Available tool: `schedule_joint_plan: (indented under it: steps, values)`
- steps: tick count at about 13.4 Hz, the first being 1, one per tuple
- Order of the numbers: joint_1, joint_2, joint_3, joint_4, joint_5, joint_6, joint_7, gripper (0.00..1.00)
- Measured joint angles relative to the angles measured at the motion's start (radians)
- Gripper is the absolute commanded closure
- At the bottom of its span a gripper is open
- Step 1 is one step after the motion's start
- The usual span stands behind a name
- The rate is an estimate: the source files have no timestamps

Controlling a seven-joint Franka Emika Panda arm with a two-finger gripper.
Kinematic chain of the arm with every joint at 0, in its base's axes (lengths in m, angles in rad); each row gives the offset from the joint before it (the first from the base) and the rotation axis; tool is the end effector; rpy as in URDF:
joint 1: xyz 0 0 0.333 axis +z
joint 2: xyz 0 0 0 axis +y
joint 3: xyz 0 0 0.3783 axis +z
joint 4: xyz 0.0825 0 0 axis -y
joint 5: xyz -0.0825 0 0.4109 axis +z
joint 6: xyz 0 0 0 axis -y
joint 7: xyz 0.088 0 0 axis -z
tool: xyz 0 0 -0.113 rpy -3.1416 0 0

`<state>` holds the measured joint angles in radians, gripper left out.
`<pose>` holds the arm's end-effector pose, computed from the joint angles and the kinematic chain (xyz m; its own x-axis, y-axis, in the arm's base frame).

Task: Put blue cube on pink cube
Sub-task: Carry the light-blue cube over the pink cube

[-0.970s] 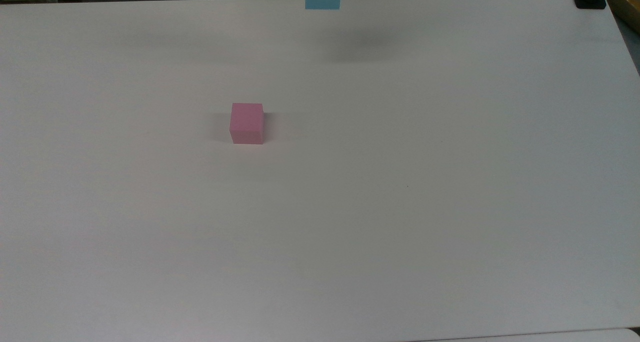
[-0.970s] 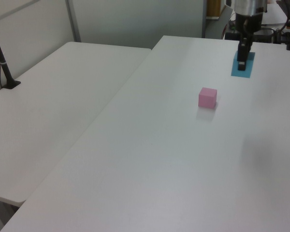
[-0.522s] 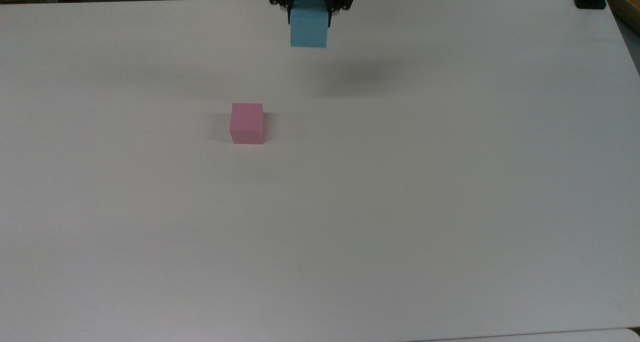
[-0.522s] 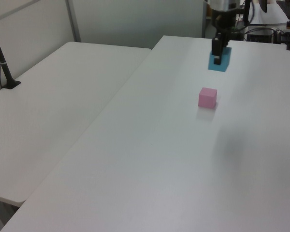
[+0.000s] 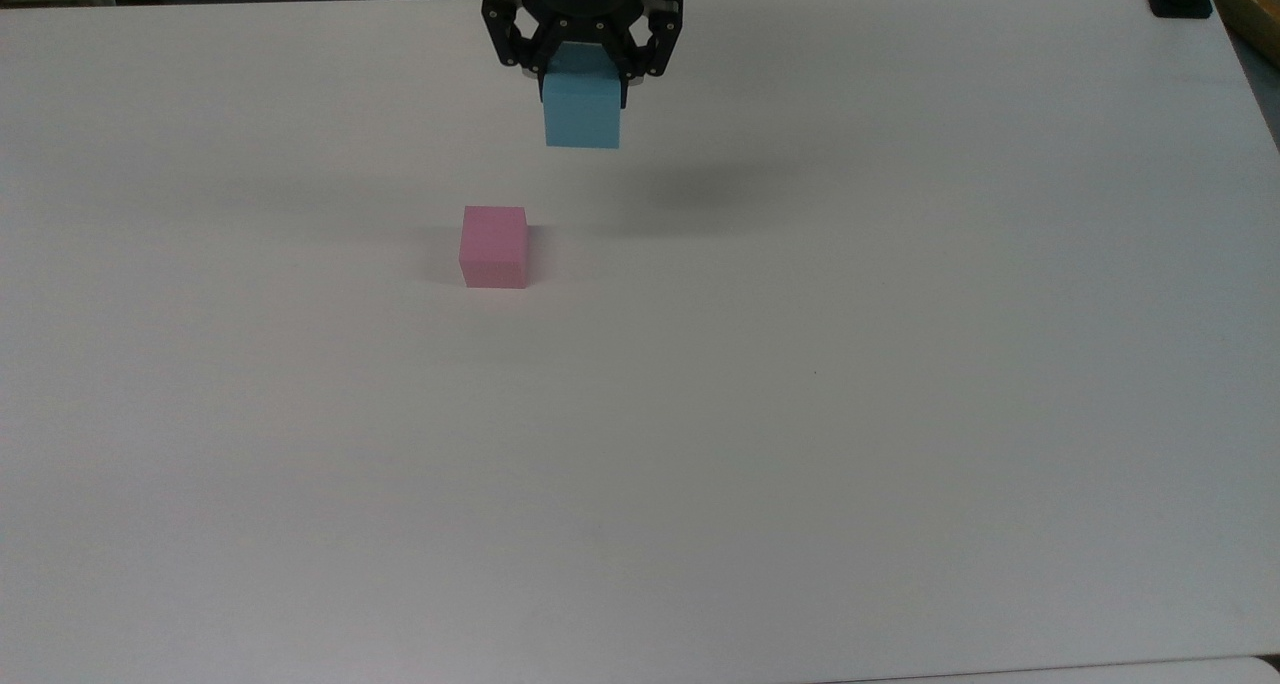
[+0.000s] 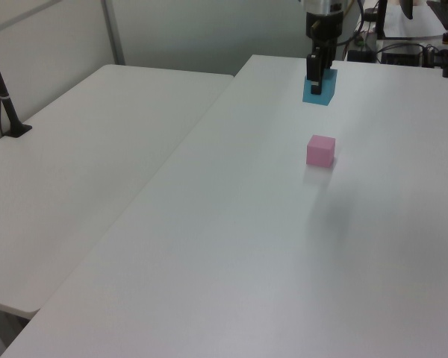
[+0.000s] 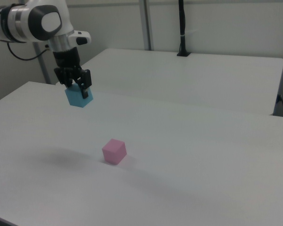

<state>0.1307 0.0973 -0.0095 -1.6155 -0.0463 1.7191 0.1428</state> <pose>0.6220 0.0714 0.6127 0.9998 -0.0146 0.0127 -0.0151 -0.9989 0.0454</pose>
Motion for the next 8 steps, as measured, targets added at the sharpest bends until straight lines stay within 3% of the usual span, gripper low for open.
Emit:
schedule_joint_plan:
  steps: [5,8]
  values:
    - [-0.106,0.007,-0.003,-0.001,0.0,0.0,-0.121,0.75]
    - [-0.129,0.012,-0.003,-0.036,0.0,0.022,-0.131,0.75]
